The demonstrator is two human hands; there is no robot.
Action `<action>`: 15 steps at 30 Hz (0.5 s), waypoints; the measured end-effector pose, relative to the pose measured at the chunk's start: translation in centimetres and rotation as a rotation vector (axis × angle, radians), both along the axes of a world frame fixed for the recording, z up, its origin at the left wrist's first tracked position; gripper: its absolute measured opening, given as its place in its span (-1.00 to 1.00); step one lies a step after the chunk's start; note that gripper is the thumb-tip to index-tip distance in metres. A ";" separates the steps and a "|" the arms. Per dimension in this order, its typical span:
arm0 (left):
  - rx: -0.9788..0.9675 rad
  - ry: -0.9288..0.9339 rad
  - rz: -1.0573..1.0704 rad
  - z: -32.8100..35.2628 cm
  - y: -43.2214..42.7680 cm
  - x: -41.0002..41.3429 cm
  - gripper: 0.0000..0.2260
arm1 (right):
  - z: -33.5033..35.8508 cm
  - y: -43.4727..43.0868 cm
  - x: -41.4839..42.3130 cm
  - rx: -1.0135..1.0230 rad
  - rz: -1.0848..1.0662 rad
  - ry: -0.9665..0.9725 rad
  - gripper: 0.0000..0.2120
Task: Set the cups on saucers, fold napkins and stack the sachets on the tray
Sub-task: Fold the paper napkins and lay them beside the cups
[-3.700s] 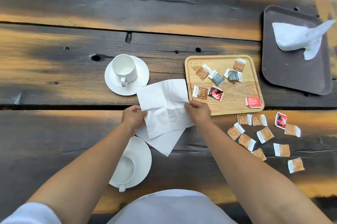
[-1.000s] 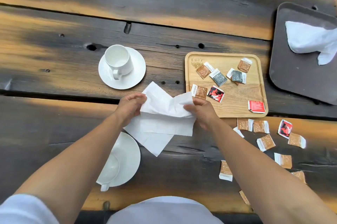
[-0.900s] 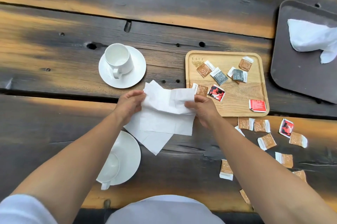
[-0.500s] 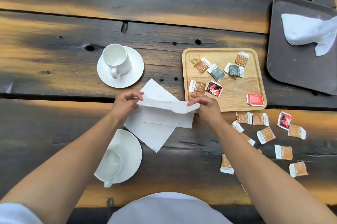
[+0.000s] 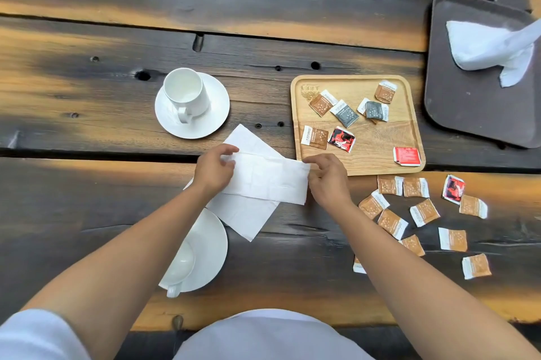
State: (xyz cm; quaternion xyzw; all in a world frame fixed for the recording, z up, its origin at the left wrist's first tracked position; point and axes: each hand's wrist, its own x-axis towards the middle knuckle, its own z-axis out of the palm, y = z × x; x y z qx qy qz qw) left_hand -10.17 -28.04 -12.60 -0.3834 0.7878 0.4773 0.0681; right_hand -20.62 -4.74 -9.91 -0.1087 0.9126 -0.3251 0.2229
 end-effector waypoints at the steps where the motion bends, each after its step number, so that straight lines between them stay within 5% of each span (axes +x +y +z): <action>1: -0.063 -0.012 -0.067 0.0 0.2 -0.4 -0.72 | -0.2 -0.3 -0.3 0.039 0.036 0.002 -0.70; 7: -0.286 -0.168 -0.243 -0.6 0.9 -2.3 -0.60 | -1.2 -1.5 -1.8 0.266 0.146 0.058 -0.77; 15: -0.348 -0.215 -0.284 -1.1 -0.2 -2.6 -0.89 | -1.8 -1.3 -3.0 0.141 0.124 -0.014 -0.94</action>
